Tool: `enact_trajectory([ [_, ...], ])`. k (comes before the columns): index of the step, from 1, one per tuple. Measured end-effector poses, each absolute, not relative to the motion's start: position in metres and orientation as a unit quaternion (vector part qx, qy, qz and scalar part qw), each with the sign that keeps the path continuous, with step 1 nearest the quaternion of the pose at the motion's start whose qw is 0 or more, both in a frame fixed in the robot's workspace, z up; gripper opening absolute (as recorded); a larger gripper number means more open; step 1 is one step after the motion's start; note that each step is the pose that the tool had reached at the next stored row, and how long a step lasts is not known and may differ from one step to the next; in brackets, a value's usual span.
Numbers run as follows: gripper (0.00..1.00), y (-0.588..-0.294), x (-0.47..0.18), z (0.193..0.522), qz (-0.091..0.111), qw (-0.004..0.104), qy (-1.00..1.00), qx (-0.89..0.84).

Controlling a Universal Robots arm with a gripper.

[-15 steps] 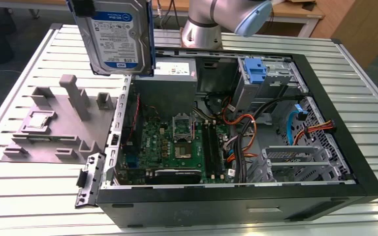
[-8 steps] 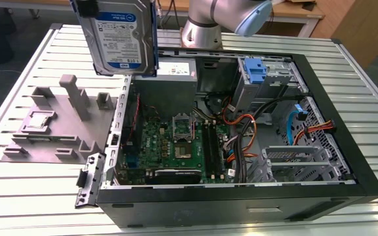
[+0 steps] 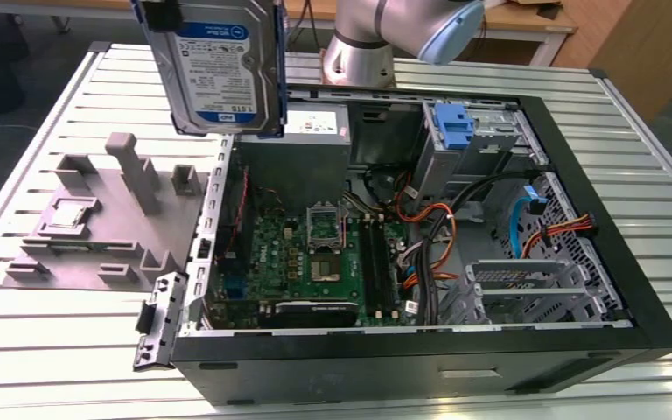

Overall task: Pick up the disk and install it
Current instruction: 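Pick up the disk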

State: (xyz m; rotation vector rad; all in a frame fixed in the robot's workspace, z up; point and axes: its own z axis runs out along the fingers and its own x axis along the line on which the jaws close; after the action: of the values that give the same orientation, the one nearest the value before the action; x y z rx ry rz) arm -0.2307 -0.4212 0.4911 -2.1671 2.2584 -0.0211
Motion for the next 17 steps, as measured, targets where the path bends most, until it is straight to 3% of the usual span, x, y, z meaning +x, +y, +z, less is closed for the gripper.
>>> enact_trajectory([
  [17,0.36,-0.422,-0.217,0.491,-0.007,0.006,0.721,-0.692],
])
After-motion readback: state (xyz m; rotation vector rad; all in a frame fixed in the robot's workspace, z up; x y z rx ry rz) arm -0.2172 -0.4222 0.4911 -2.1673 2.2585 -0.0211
